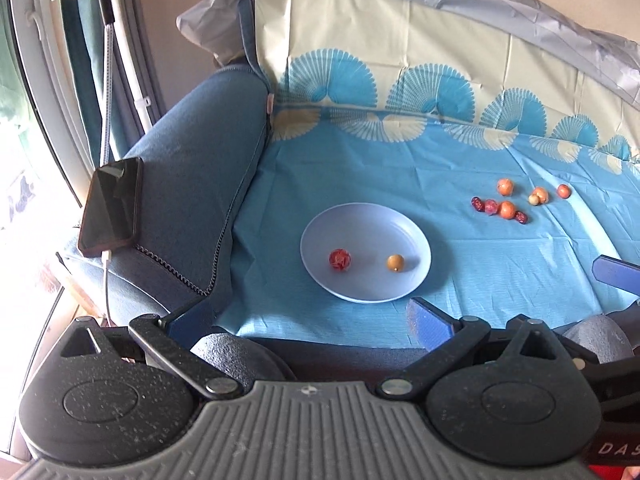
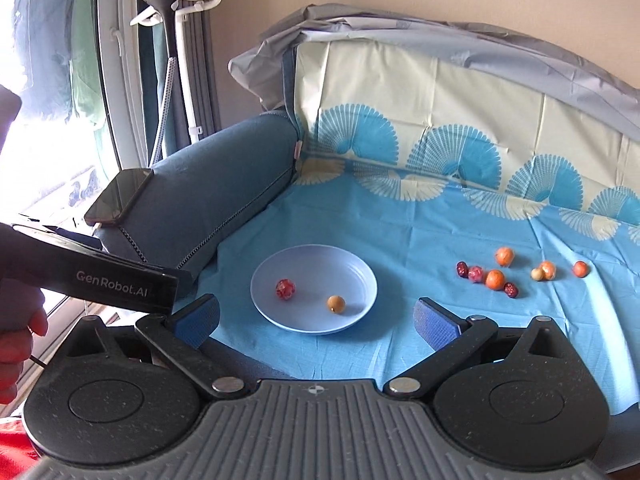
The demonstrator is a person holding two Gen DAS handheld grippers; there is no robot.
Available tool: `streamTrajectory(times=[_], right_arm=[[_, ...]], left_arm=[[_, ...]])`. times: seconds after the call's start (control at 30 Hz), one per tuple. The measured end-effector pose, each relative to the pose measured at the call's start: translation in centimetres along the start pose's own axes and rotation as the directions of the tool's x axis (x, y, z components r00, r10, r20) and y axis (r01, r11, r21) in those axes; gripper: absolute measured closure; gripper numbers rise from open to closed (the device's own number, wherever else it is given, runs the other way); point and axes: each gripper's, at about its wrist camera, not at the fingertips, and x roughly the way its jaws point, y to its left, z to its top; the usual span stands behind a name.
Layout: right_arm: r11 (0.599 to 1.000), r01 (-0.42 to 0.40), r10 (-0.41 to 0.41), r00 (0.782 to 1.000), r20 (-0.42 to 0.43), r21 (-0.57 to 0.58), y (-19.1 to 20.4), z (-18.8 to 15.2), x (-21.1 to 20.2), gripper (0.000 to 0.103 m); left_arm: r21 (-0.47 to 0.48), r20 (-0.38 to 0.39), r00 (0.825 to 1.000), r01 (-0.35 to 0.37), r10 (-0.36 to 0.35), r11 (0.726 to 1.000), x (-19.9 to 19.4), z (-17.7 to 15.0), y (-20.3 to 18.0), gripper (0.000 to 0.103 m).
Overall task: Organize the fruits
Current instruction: 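Move both open grippers back toward the fruit cluster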
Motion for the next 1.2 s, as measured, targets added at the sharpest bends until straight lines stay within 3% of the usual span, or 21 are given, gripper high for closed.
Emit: streamTrajectory(times=[0.73, 0.97, 1.2], right_arm=[[0.999, 0.000, 0.000, 1.000, -0.009, 0.037, -0.6, -0.2, 0.6, 0.001], [0.995, 0.027, -0.026, 1.000, -0.018, 0.094, -2.6, -0.5, 1.7, 0.001], [0.981, 0.114, -0.113, 0.994, -0.015, 0.155, -7.0, -0.9, 2.7, 0.001]], left_arm=[[0.029, -0.025, 1.000, 0.003, -0.002, 1.000, 0.6, 0.4, -0.5, 0.000], [0.031, -0.081, 0.997, 0.018, -0.016, 0.999, 2.5, 1.5, -1.7, 0.000], [0.043, -0.101, 0.994, 0.038, -0.033, 0.998, 5.1, 4.5, -4.5, 0.000]])
